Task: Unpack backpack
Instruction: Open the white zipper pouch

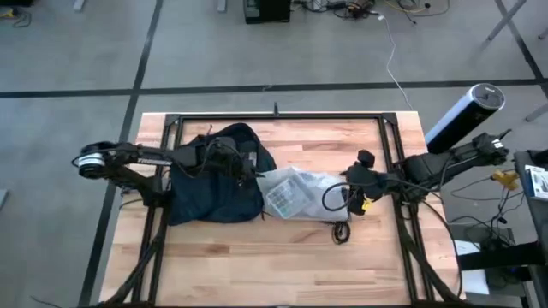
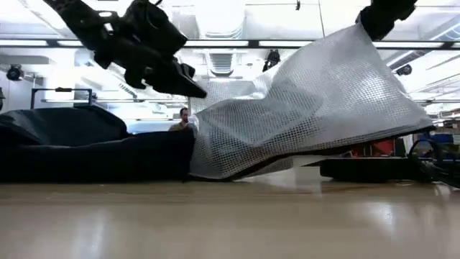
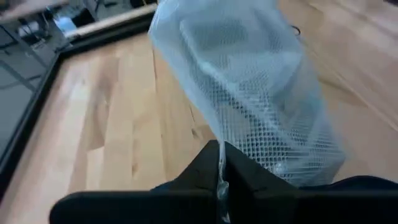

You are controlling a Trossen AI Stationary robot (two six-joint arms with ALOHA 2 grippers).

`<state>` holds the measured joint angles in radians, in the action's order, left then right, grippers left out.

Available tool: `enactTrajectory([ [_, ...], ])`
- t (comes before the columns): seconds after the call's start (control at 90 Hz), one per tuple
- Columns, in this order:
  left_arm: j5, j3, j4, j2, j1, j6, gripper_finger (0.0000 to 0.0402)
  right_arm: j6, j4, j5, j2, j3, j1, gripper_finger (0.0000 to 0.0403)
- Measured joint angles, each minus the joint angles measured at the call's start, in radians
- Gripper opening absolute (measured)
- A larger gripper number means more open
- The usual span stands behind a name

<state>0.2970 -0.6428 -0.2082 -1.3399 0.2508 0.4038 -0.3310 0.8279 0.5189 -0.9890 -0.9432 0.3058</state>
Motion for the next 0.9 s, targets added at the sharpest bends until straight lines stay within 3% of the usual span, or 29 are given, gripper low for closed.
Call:
enactTrajectory([
  [0.122,0.000,0.024,-0.038,0.013,0.000,-0.018,0.0000,0.109,0.013,0.168,0.000,-0.014,0.000,0.0213],
  [0.244,-0.008,0.027,-0.044,0.001,0.000,-0.025,0.0000,0.210,0.010,0.263,0.000,-0.022,-0.002,0.0218],
  [0.522,-0.265,0.030,-0.110,-0.090,0.000,-0.029,0.0000,0.251,0.033,0.228,-0.024,0.037,-0.055,0.0254],
  [0.744,-0.308,-0.011,-0.151,-0.184,0.001,-0.012,0.0000,0.283,0.025,0.228,-0.101,0.060,-0.058,0.0289],
  [0.9,-0.386,-0.049,-0.103,-0.208,-0.006,-0.004,0.0005,0.343,0.059,0.371,-0.148,0.060,-0.058,0.0299],
])
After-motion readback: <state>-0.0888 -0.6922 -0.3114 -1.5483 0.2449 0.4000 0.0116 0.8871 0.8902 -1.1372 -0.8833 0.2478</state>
